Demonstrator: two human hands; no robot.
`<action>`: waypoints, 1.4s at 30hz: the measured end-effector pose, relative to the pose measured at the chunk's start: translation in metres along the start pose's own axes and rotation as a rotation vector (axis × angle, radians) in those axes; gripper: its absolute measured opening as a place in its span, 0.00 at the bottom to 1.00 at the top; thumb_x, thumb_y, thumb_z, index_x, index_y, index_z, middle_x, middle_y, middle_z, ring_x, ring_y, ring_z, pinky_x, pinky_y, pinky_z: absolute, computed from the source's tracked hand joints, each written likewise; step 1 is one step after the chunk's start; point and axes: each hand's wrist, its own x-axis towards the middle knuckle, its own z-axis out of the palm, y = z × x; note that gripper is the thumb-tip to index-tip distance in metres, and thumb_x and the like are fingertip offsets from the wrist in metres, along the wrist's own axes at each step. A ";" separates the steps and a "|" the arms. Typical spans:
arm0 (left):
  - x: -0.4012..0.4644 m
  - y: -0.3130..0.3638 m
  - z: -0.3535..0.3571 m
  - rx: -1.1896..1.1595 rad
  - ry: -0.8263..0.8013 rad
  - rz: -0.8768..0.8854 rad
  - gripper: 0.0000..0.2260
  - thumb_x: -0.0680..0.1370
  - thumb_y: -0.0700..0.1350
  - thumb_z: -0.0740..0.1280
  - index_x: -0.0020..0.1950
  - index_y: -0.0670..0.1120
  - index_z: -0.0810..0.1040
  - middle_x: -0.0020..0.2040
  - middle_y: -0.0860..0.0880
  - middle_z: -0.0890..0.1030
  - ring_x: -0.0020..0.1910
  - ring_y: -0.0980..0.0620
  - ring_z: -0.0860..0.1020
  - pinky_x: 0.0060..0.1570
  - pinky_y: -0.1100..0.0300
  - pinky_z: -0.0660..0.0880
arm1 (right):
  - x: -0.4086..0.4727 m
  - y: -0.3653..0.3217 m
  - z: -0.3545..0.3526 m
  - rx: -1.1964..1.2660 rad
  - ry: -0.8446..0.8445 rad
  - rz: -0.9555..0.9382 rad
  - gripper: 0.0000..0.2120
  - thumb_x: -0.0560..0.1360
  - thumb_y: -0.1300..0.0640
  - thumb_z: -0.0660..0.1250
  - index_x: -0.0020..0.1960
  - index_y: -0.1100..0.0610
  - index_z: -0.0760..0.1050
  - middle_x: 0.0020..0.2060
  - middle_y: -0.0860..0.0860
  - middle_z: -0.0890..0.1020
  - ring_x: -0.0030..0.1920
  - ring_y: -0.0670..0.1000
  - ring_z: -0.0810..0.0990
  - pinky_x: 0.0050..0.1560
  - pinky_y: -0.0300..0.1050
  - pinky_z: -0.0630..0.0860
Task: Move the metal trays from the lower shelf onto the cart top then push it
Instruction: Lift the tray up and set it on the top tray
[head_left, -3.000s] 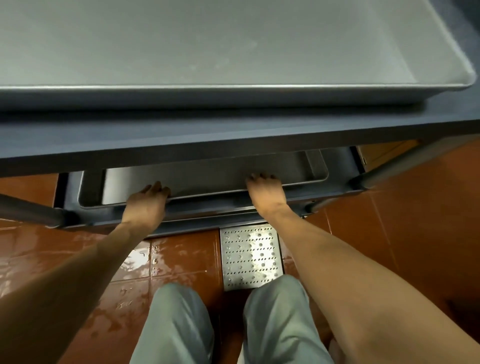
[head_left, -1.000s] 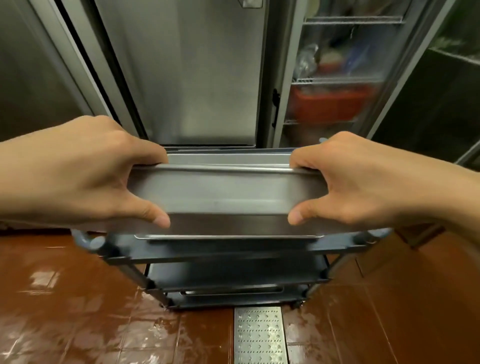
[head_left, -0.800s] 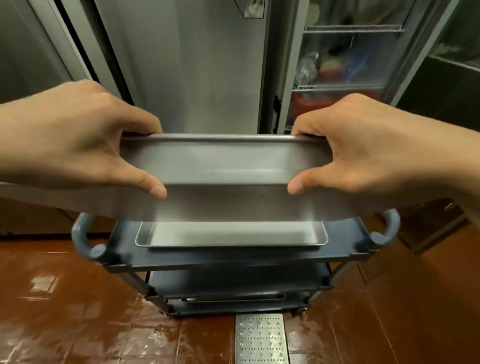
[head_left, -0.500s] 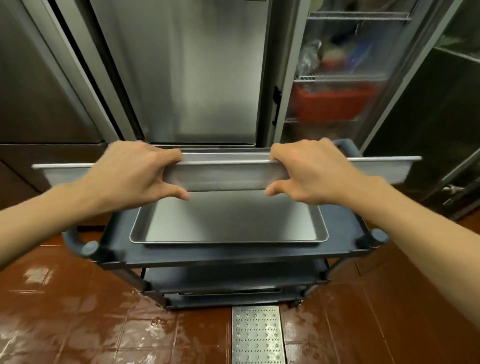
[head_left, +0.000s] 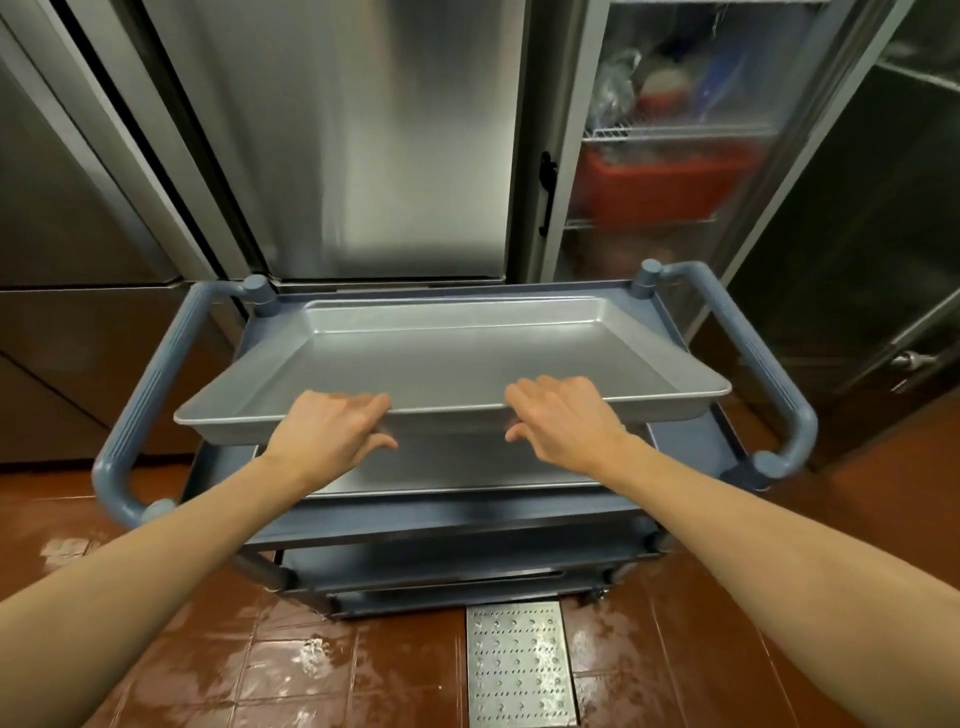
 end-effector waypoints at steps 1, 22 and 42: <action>-0.002 0.000 0.007 -0.003 -0.019 -0.012 0.16 0.75 0.55 0.73 0.44 0.42 0.76 0.40 0.46 0.84 0.36 0.40 0.84 0.28 0.53 0.75 | -0.001 -0.003 0.008 0.002 -0.010 0.004 0.17 0.68 0.51 0.79 0.40 0.60 0.74 0.32 0.54 0.80 0.29 0.57 0.79 0.24 0.43 0.62; -0.011 0.015 0.105 0.141 -0.404 -0.054 0.08 0.83 0.46 0.61 0.60 0.46 0.74 0.53 0.46 0.78 0.48 0.45 0.80 0.38 0.53 0.70 | -0.004 -0.030 0.109 -0.077 -0.440 0.072 0.09 0.78 0.62 0.66 0.58 0.59 0.72 0.52 0.55 0.81 0.49 0.57 0.81 0.36 0.48 0.64; -0.020 0.011 0.148 -0.206 -0.339 -0.252 0.22 0.77 0.64 0.61 0.53 0.47 0.80 0.50 0.48 0.83 0.45 0.47 0.81 0.43 0.56 0.73 | -0.013 -0.014 0.134 0.113 -0.539 0.117 0.18 0.80 0.42 0.62 0.52 0.58 0.76 0.47 0.55 0.84 0.47 0.57 0.82 0.40 0.46 0.68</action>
